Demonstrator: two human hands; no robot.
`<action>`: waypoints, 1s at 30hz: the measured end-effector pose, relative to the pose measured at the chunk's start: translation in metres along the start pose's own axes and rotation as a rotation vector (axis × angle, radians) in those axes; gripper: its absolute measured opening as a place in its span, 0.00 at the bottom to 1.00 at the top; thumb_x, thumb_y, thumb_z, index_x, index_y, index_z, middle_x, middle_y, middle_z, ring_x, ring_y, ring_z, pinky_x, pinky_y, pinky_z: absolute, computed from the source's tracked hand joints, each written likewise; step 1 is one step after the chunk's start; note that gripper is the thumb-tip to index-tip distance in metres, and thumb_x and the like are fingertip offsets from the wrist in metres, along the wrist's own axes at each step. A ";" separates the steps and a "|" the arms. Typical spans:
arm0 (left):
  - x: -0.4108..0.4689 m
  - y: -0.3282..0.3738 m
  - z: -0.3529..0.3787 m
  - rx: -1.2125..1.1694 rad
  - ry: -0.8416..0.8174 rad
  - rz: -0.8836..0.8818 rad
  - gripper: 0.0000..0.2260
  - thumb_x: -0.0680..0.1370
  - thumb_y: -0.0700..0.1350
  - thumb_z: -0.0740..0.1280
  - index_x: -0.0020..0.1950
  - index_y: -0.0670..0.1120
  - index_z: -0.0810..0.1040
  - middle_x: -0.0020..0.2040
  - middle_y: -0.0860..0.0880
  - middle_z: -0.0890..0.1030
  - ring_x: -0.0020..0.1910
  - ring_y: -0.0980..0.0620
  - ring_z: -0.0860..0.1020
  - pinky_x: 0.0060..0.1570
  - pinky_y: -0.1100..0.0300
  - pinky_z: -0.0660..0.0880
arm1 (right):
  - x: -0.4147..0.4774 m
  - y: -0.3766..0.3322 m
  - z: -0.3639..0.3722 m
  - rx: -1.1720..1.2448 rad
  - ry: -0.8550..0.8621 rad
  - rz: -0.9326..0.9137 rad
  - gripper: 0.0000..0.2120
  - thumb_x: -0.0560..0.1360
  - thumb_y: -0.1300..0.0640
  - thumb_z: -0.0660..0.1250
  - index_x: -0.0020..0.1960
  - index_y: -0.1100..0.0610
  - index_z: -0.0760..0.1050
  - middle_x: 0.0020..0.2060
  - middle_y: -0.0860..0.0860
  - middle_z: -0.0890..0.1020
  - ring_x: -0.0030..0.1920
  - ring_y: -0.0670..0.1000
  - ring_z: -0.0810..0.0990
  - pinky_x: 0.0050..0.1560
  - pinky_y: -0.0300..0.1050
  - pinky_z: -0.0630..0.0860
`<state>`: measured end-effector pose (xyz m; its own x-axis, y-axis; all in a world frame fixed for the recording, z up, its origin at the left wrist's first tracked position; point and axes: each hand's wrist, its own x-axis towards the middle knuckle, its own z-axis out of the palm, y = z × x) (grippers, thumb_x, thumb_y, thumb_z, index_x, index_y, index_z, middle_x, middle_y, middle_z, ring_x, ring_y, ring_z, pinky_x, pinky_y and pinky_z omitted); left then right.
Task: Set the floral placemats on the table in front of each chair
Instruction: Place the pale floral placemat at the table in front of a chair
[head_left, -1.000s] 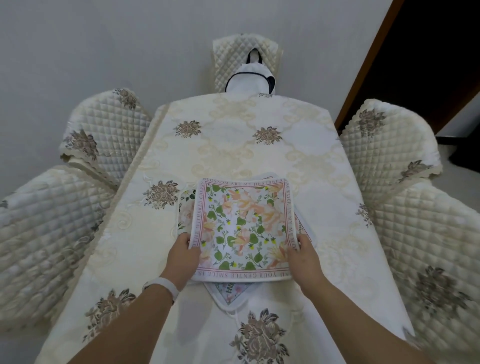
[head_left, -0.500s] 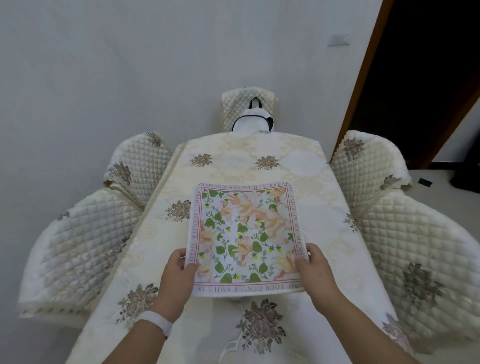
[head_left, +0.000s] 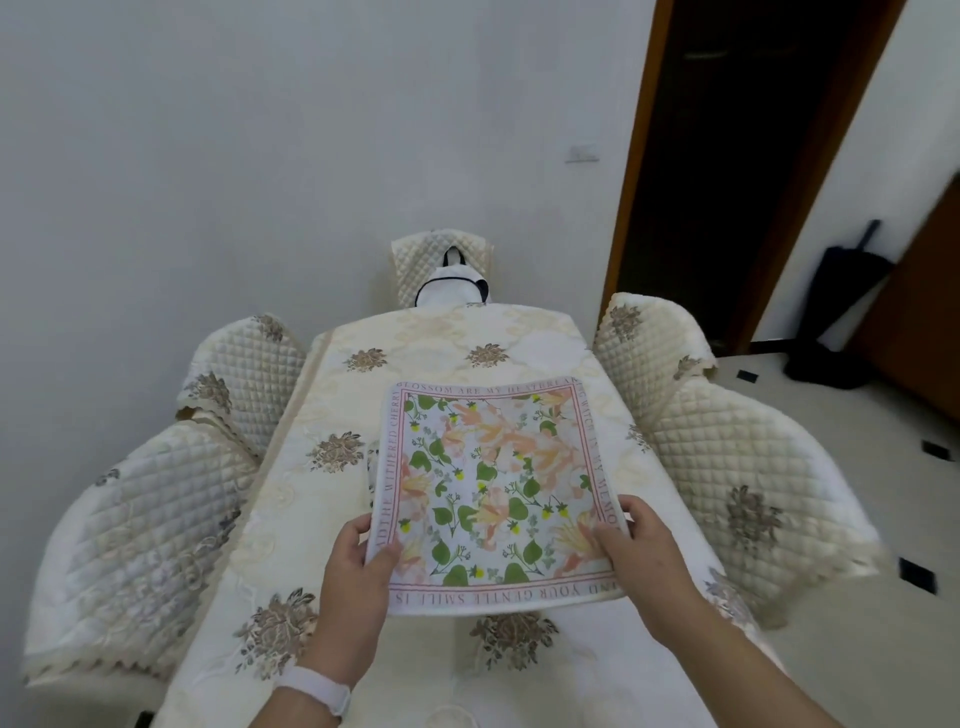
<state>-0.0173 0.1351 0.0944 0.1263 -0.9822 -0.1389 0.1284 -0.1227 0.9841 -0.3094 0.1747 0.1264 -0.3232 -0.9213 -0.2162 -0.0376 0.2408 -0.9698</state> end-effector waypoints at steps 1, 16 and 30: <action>-0.003 0.001 0.000 -0.007 -0.019 0.006 0.11 0.78 0.37 0.66 0.53 0.53 0.78 0.50 0.46 0.86 0.45 0.41 0.85 0.43 0.43 0.81 | -0.009 0.000 -0.002 0.003 0.018 -0.002 0.06 0.76 0.58 0.70 0.50 0.47 0.78 0.43 0.49 0.87 0.40 0.54 0.87 0.43 0.57 0.84; -0.062 -0.011 0.083 -0.139 -0.379 -0.059 0.12 0.78 0.36 0.67 0.52 0.53 0.79 0.51 0.46 0.85 0.47 0.41 0.85 0.39 0.48 0.82 | -0.133 0.007 -0.091 -0.012 0.428 -0.055 0.10 0.75 0.60 0.73 0.52 0.47 0.77 0.44 0.49 0.88 0.41 0.54 0.88 0.46 0.60 0.84; -0.149 -0.024 0.283 -0.041 -0.666 -0.060 0.09 0.78 0.34 0.65 0.53 0.47 0.75 0.49 0.42 0.86 0.44 0.37 0.84 0.35 0.49 0.82 | -0.194 0.058 -0.284 0.097 0.686 -0.055 0.08 0.76 0.59 0.72 0.49 0.47 0.78 0.42 0.49 0.87 0.39 0.54 0.88 0.41 0.58 0.84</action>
<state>-0.3174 0.2445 0.1229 -0.5143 -0.8536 -0.0823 0.1556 -0.1873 0.9699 -0.5172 0.4545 0.1441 -0.8489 -0.5229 -0.0776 0.0032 0.1418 -0.9899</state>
